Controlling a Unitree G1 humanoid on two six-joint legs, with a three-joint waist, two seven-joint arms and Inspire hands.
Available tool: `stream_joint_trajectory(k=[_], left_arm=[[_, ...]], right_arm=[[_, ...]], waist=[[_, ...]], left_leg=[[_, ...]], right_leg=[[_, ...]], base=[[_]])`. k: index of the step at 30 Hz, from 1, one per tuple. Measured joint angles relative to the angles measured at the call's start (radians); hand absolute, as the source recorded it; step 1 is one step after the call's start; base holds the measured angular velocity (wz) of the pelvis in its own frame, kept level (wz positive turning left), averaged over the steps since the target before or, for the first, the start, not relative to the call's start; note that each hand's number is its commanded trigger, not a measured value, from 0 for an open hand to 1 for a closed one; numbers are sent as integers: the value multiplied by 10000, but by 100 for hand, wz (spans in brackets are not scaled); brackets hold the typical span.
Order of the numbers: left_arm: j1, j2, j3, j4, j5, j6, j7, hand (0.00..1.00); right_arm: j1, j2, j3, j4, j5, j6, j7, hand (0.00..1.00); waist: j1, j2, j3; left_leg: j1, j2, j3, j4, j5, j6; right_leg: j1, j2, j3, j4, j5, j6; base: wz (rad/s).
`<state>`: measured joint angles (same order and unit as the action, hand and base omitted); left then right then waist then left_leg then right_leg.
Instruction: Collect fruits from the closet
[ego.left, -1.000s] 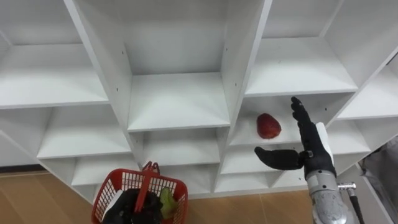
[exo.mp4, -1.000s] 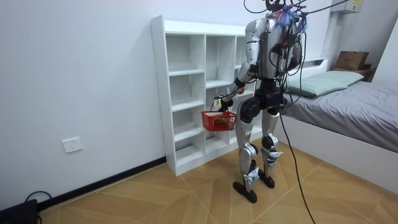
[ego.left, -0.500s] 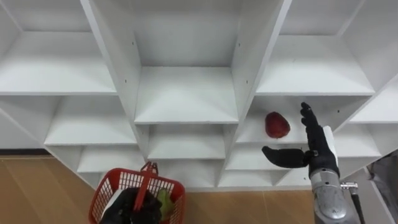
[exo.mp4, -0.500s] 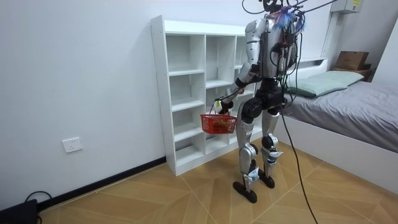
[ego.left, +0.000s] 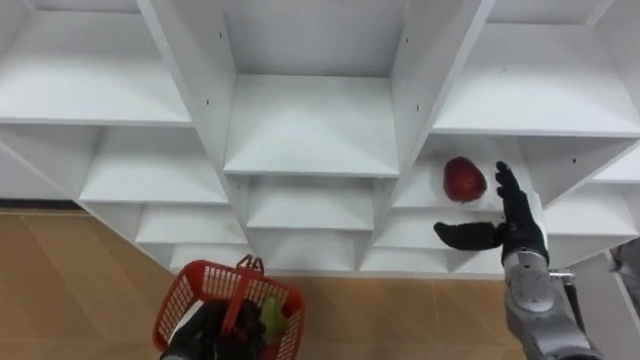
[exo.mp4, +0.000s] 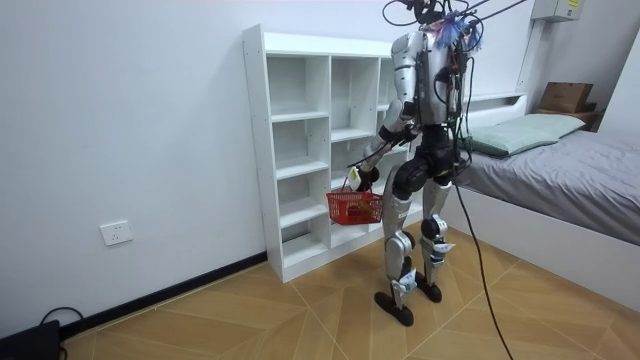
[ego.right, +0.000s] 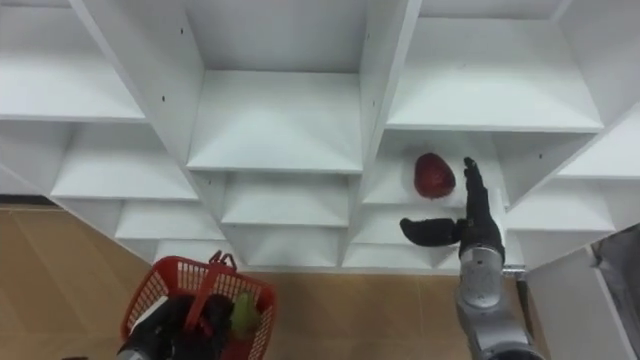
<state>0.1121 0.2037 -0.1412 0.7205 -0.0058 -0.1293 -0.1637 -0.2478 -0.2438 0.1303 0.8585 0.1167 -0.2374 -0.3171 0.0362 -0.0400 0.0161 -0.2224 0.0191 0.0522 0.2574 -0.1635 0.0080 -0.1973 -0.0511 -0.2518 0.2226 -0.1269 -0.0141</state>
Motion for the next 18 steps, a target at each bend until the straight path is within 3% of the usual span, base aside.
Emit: stream_joint_trajectory(k=[11,18], left_arm=[[-468,86,-338,123,21,190,328,100],[-809,103,-395,282,252,190,527,100]], right_arm=[[-1046,-518,-267,470,-62,201,-513,0],[-1372,-757,-388,466,-126,202,-1256,0]], waist=[[136,-162,179],[292,-263,225]], left_leg=[[-936,-80,-122,205,161,41],[-1535,-134,-88,294,233,75]], right_leg=[[-1001,-150,-8,527,-79,-38],[-1688,-230,27,766,-86,-45]], base=[[5],[0]])
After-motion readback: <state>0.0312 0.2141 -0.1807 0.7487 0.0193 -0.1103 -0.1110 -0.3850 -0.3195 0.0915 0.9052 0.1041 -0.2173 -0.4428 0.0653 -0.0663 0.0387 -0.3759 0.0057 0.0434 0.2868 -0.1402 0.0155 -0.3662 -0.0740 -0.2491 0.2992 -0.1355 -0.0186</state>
